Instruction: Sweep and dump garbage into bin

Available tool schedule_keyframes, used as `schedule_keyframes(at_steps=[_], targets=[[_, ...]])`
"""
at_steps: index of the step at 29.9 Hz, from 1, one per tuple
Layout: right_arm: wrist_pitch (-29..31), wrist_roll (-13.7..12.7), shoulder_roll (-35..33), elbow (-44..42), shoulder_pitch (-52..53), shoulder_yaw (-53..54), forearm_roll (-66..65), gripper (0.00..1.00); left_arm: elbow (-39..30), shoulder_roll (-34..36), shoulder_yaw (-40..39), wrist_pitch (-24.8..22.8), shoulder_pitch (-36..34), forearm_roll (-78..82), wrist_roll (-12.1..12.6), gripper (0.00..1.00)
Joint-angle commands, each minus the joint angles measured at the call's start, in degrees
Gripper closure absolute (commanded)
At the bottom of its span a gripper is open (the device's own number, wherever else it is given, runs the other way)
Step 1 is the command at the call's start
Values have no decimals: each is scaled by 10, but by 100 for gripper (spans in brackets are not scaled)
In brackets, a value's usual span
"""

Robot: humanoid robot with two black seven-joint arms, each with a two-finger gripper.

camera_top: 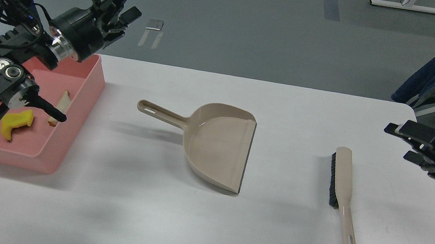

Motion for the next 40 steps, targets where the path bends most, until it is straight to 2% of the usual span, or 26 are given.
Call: schedule_keyframes(at_steps=[1,6,8,12,18,22,26,33,40], targets=[[1,0,78,-80,13,84,0,0,22,-8,0,0,-18,-1,0,2],[-4,0,178,-192,77,155,0,0,70,-38,1,-2,-51,-9,4,2],[-5,12,226,-257,128,179,1,1,102,-63,1,-3,-72,-9,6,2],[-6,39,290,-335,192,206,1,2,140,-93,1,-8,-96,-9,6,2],[-5,112,381,-460,271,221,1,2,229,-148,1,-36,-148,-17,6,2],[-6,201,444,-532,298,222,3,3,322,-190,1,-67,-192,-79,5,2],[-5,254,486,-568,302,224,70,3,373,-215,1,-103,-209,-132,1,2],[3,277,530,-570,291,221,163,2,409,-241,1,-141,-208,-197,-4,2],[4,277,561,-558,270,224,163,1,430,-252,0,-143,-205,-229,-12,2]])
